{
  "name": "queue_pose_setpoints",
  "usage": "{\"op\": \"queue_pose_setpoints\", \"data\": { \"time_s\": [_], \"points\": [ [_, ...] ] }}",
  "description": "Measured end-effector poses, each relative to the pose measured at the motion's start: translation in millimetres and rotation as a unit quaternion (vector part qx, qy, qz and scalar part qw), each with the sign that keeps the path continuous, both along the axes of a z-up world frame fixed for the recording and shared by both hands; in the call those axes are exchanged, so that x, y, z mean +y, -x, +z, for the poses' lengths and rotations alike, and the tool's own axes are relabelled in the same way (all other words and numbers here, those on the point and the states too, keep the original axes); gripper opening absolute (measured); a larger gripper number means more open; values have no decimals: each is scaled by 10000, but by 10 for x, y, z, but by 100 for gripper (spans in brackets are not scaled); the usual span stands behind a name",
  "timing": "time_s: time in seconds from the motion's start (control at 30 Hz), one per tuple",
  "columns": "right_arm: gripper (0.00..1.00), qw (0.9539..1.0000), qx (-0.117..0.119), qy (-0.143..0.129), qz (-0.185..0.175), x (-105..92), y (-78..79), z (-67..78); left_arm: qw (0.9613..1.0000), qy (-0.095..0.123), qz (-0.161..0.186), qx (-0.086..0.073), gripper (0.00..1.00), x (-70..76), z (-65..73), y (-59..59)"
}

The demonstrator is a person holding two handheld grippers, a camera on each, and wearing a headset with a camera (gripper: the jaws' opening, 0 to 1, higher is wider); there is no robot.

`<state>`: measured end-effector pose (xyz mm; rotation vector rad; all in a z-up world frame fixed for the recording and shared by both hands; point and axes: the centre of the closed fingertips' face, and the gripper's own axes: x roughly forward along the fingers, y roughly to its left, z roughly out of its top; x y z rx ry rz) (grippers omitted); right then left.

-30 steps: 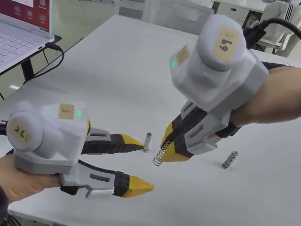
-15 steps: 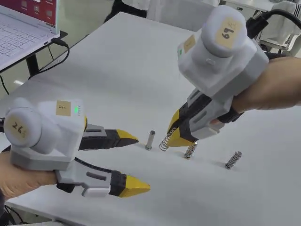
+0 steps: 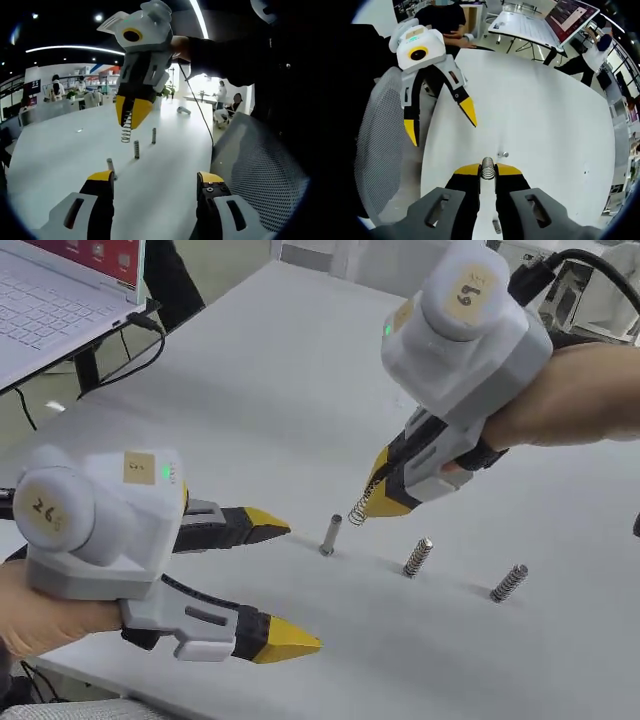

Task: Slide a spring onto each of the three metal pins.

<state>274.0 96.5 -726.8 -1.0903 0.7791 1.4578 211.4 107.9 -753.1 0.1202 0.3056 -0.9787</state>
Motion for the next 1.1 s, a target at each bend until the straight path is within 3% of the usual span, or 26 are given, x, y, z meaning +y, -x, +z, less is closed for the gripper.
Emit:
{"op": "queue_pose_setpoints", "data": {
  "time_s": [0.27,0.73,1.1],
  "points": [
    [8,10000,19,48,-67,65,-139,-53,10000,-8,13,13,63,12,-14,18],
    [8,9996,23,259,-91,151,-345,-284,10000,12,58,12,64,18,-7,50],
    [8,9992,121,359,-143,149,-370,-404,9999,33,104,36,64,40,-14,44]
  ]
}}
